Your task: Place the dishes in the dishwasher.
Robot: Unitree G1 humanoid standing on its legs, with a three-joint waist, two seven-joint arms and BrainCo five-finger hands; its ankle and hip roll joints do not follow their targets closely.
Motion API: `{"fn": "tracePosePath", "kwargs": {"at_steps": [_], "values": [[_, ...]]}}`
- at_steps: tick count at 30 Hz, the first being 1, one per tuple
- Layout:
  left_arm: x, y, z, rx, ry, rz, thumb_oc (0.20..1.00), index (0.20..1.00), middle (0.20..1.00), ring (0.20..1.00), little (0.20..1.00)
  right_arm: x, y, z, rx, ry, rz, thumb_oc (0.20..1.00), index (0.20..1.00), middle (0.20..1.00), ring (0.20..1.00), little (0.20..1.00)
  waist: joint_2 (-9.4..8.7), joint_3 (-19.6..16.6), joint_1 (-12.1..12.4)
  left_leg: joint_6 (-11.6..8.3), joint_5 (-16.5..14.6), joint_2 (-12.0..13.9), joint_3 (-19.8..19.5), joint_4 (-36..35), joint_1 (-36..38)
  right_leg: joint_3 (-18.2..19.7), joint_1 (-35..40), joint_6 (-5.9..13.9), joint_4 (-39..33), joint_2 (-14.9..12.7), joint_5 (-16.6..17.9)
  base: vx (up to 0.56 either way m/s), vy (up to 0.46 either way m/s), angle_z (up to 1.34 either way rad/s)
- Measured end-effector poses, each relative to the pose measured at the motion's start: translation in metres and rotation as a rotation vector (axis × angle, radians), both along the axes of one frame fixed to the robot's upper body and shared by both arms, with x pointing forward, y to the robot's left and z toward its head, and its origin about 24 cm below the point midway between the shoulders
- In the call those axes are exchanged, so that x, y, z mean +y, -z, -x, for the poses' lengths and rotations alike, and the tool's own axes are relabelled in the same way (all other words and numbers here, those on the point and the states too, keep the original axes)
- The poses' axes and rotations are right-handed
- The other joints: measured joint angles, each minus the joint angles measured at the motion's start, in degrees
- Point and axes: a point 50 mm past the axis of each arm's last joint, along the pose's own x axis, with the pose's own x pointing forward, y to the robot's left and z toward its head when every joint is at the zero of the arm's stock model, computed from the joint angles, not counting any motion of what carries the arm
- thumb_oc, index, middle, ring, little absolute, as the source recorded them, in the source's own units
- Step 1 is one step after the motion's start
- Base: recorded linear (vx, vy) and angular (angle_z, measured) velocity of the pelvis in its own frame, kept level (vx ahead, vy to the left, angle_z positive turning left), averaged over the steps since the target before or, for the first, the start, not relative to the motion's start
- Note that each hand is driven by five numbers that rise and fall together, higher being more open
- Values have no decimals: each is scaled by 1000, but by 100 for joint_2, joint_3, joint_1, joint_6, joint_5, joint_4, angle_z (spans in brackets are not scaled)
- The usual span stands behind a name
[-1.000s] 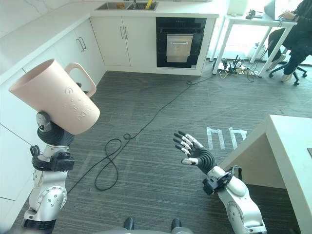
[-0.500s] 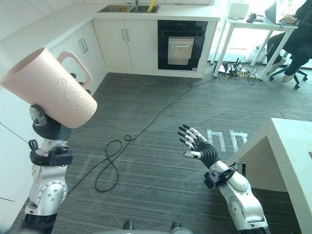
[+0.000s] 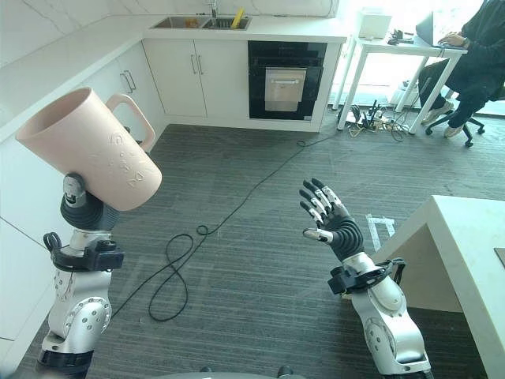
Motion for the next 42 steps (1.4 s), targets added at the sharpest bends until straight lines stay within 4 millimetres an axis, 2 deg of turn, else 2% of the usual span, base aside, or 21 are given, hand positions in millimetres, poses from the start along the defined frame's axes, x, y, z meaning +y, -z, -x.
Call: {"fn": "tracePosePath", "kwargs": {"at_steps": [11, 12, 13, 14, 15, 16, 17, 19, 20, 22, 24, 26, 27, 28, 29, 31, 33, 35, 37, 40, 42], "values": [[0, 5, 1, 15, 4, 1, 200, 200, 200, 200, 200, -7, -4, 0, -14, 38, 6, 1000, 1000, 1000, 1000, 1000, 58, -1, 95, -127, 14, 78, 60, 99, 101, 88, -3, -37, 47, 69, -153, 111, -177, -5], [2, 6, 1, 19, -3, 3, 200, 200, 200, 200, 200, -8, 0, -5, -1, 38, -17, 1000, 1000, 1000, 1000, 1000, -30, 103, 191, -379, -207, 162, 111, 1030, -365, -74, -383, -419, 885, 149, -564, 171, -244, -49], [3, 2, 1, 2, -4, -20, 200, 200, 200, 200, 200, -6, 1, -7, 2, 43, -46, 1000, 1000, 1000, 1000, 1000, -380, 284, 355, -645, -165, 241, 315, 2830, -1283, -228, -850, -749, 2072, 195, -1066, 277, -210, -38], [10, 6, 2, 19, -25, -37, 200, 200, 200, 200, 200, -1, 0, -6, -3, 26, -53, 1000, 1000, 1000, 1000, 1000, -762, 287, 354, -920, 410, 253, 284, 3989, -1940, -272, -924, -1130, 2185, 355, -1391, 308, -73, 14], [10, 19, -1, 71, -37, -1, 200, 200, 200, 200, 200, -5, -1, -6, -16, 31, -49, 1000, 1000, 1000, 1000, 1000, -771, 327, 199, -655, 457, 440, 341, 4855, -2402, -228, -726, -1168, 2081, 392, -1477, 382, 42, 35], [11, 28, -2, 110, -47, 6, 200, 200, 200, 200, 200, -5, -3, -7, -26, 33, -57, 1000, 1000, 1000, 1000, 1000, -758, 326, 259, -274, 146, 605, 641, 4954, -2481, -209, -641, -1134, 1978, 440, -1474, 383, 111, 14], [12, 30, -1, 124, -50, 3, 200, 200, 200, 200, 200, -3, -4, -8, -34, 24, -57, 1000, 1000, 1000, 1000, 1000, -737, 324, 285, -138, 11, 664, 892, 4510, -2454, -182, -617, -1049, 1770, 485, -1423, 357, 121, -34], [12, 29, -2, 118, -46, 3, 200, 200, 200, 200, 200, -1, -10, -12, -56, 9, -48, 1000, 1000, 1000, 1000, 1000, -427, 420, 302, -90, -55, 579, 1079, 2435, -2011, -223, -352, -508, 1143, 642, -1201, 530, 216, -49], [13, 27, -3, 108, -49, 2, 200, 200, 200, 200, 200, 0, -15, -15, -74, -3, -37, 1000, 1000, 1000, 1000, 1000, -281, 536, 337, -111, -36, 503, 1031, 1781, -1731, -318, -226, -755, 913, 663, -730, 741, 291, -25], [13, 37, -2, 149, -49, 0, 200, 200, 200, 200, 200, -5, -9, -13, -33, -15, 14, 1000, 1000, 1000, 1000, 1000, 269, 548, 176, -134, -69, 545, 497, -89, -1446, -342, -25, -299, 565, 972, -1056, 738, 238, -34], [25, 36, 1, 141, -110, 21, 200, 200, 200, 200, 200, -8, 7, -5, 35, -18, 19, 1000, 1000, 1000, 1000, 1000, 191, 817, 324, -204, -6, 850, 103, -37, -1515, -127, 90, -667, 1019, 1035, -1270, 1112, 430, -62], [37, 27, 6, 100, -152, 9, 200, 200, 200, 200, 200, -8, 0, -3, 7, -57, 19, 1000, 1000, 1000, 1000, 1000, -10, 802, 529, -41, -293, 879, 595, 917, -1556, 72, 338, -582, 1172, 889, -1593, 836, 339, -67], [41, 24, 7, 83, -162, 16, 200, 200, 200, 200, 200, -8, -2, -3, -11, -55, 10, 1000, 1000, 1000, 1000, 1000, -106, 753, 606, -2, -271, 667, 603, 1074, -1468, 132, 437, -659, 1268, 797, -1693, 743, 300, -41], [38, 21, 5, 70, -149, 18, 200, 200, 200, 200, 200, -10, -5, 0, -30, -42, -1, 1000, 1000, 1000, 1000, 1000, -179, 719, 567, 47, -288, 361, 800, 1265, -1377, 31, 650, -474, 1104, 669, -1789, 736, 318, 7], [29, 23, 3, 80, -108, 23, 200, 200, 200, 200, 200, -13, 0, 5, -19, -2, -38, 1000, 1000, 1000, 1000, 1000, -417, 679, 573, 408, -508, -227, 1243, 1548, -1162, -96, 892, -190, 1332, 323, -1849, 539, 269, 14], [15, 26, 2, 81, -46, 26, 200, 200, 200, 200, 200, -2, 7, 10, -3, -27, -72, 1000, 1000, 1000, 1000, 1000, -212, 486, 651, 1200, -580, -753, 1106, 1061, -546, -319, 115, 59, 3717, 71, -1855, 588, 298, -5], [11, 18, -3, 49, -24, 21, 200, 200, 200, 200, 200, 12, -10, 20, -79, -99, -73, 1000, 1000, 1000, 1000, 1000, -315, 453, 570, 1322, -1062, -1064, 915, 1218, -182, -296, -507, 131, 5801, -664, -1366, 658, 241, 18], [1, 5, -10, 6, 2, 13, 200, 200, 200, 200, 200, 17, -24, 17, -153, -126, -65, 1000, 1000, 1000, 1000, 1000, 77, 514, 383, 1335, -1202, -969, 550, 946, 113, -129, -1364, -57, 6406, -576, -1493, 521, 54, 43], [-5, -7, -20, -40, 17, -19, 200, 200, 200, 200, 200, 18, -27, 10, -164, -131, -64, 1000, 1000, 1000, 1000, 1000, 435, 718, 310, 943, -1011, -658, 320, 334, 730, -272, -2061, -234, 5290, 67, -1803, 430, -82, 45], [8, 1, -19, 9, -36, -28, 200, 200, 200, 200, 200, 6, -19, 14, -120, -103, -14, 1000, 1000, 1000, 1000, 1000, 90, 675, 89, 527, -975, -964, -286, 396, 1716, -832, -2557, -791, 2471, 373, -1241, 554, -190, 75], [10, 13, -5, 63, -39, -31, 200, 200, 200, 200, 200, -5, -10, 21, -72, -55, -10, 1000, 1000, 1000, 1000, 1000, -181, 469, 68, 83, -1260, -1273, -279, 811, 2076, -613, -2380, -1582, 1250, 514, -565, 519, -194, 95]]}}
